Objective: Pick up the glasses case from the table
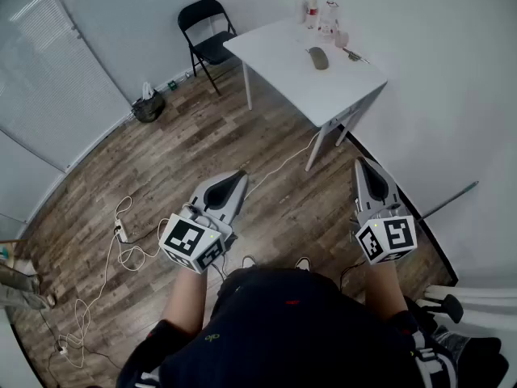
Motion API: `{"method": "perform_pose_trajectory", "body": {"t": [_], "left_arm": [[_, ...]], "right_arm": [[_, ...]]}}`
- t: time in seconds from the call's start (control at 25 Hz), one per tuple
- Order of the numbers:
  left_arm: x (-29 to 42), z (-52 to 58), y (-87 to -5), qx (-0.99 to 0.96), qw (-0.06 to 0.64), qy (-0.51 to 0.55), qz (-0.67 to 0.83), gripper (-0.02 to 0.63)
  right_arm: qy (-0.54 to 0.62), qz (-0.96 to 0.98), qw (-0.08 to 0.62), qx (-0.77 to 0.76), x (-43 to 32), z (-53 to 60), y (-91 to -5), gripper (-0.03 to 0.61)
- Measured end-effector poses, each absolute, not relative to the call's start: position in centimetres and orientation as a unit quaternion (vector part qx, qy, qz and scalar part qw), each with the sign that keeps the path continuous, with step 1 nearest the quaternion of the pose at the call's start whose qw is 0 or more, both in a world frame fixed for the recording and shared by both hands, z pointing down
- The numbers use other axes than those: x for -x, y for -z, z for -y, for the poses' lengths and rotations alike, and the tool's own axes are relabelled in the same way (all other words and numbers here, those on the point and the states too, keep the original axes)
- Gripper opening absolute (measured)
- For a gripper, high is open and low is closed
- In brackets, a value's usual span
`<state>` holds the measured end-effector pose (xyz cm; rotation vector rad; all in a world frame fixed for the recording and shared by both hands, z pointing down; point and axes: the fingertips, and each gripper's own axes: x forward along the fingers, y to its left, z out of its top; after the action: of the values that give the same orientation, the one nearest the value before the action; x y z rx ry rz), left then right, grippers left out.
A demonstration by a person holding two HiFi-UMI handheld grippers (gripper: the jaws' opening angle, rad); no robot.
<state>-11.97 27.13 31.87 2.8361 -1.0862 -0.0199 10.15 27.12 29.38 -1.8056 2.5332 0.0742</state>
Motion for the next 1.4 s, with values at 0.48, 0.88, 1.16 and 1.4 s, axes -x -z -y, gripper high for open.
{"method": "perform_pose_trajectory", "body": {"t": [0.48, 0.88, 1.16, 1.4], "left_arm": [[11.4, -27.7, -32.6, -0.935, 0.058, -0.003, 0.349, 0.023], [12.5, -27.0, -32.6, -0.938, 0.059, -0.002, 0.342, 0.023], [15.5, -25.4, -33.5, -0.938, 0.068, 0.002, 0.339, 0.023], [18.8, -24.0, -34.5, -0.941, 0.069, -0.003, 0.332, 0.023]], "right_arm": [[-0.024, -0.818, 0.022, 0.574, -10.0, -27.8, -29.6, 0.021], [-0.009, -0.82, 0.045, 0.57, -8.9, -26.9, -29.9, 0.021], [0.008, -0.824, 0.019, 0.567, -5.0, -25.1, -32.0, 0.022], [0.02, -0.822, 0.012, 0.569, -1.2, -23.9, -32.9, 0.022]]}}
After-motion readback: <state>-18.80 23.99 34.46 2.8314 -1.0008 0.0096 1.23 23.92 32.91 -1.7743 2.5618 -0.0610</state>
